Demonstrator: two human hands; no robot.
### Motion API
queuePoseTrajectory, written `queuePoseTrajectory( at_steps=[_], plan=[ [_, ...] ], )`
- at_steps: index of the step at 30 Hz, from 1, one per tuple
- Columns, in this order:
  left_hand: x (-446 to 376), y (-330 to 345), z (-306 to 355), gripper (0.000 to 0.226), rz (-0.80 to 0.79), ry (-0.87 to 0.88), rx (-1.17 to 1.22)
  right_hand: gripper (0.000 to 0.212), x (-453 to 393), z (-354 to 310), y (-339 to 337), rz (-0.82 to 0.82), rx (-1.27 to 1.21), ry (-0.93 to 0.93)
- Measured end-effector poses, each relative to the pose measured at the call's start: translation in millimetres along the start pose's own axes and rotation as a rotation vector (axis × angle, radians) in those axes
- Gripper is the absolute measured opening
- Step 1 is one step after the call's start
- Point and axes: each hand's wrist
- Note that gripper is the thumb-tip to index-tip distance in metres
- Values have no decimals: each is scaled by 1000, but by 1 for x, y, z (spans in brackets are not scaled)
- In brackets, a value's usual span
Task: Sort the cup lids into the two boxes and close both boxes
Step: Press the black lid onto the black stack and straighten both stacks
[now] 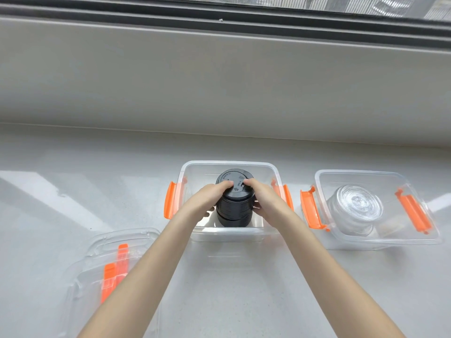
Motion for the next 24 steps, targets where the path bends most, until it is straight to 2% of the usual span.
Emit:
queuePoseTrajectory(
  at_steps=[6, 12, 18, 24],
  plan=[
    [0, 4, 2, 37, -5, -38, -39, 27, 5, -1, 1, 21, -35, 73],
    [5, 4, 5, 30, -65, -82, 37, 25, 3, -2, 5, 17, -66, 146],
    [4, 2, 6, 40, 4, -50, -34, 19, 0, -3, 5, -3, -177, 177],
    [6, 1, 3, 33, -59, -99, -1, 24, 0, -4, 8, 8, -143, 191]
  ],
)
Point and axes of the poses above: each hand's wrist, its own x-axis away from the middle knuckle, its own y-axis out of the palm, z = x × y, and after that the axes turned 2 degrees about z, right-handed
